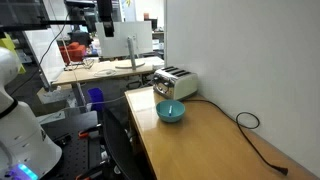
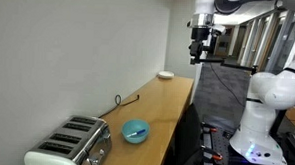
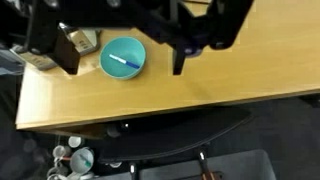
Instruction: Remove the marker from the mug cup and place it on the table
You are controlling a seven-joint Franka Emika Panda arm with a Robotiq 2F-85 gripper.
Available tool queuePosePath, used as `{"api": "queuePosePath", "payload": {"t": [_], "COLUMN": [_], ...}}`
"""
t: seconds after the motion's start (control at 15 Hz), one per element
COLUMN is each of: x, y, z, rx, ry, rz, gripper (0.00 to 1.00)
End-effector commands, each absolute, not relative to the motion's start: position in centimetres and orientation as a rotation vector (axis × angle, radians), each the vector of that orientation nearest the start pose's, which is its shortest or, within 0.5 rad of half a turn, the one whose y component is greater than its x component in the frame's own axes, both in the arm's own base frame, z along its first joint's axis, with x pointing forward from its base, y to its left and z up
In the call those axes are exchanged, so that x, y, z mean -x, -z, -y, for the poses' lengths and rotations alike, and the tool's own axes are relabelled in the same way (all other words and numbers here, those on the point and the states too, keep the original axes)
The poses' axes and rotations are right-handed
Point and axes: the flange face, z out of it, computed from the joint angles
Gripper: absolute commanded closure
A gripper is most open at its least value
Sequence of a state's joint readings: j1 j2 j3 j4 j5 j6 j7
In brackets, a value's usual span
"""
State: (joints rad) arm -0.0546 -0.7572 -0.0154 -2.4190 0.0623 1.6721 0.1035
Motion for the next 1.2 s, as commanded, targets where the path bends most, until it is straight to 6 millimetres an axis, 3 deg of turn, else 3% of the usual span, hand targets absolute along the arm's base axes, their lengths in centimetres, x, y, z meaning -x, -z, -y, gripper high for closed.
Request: {"api": "queuePosePath", "payload": {"t": [0.0, 0.53, 0.87, 1.13], "x": [-32.2, -32.2, -35.0, -38.8], "y": [-56.1, -56.1, -56.1, -54.7], "z": [1.8, 1.8, 0.5, -1.5], "rx": [3.057, 3.057, 3.07, 3.072], "ry": [0.013, 0.013, 0.068, 0.108], "rz": [-0.269, -0.269, -0.227, -0.179], "gripper": [0.0, 0.0, 0.0, 0.0]}}
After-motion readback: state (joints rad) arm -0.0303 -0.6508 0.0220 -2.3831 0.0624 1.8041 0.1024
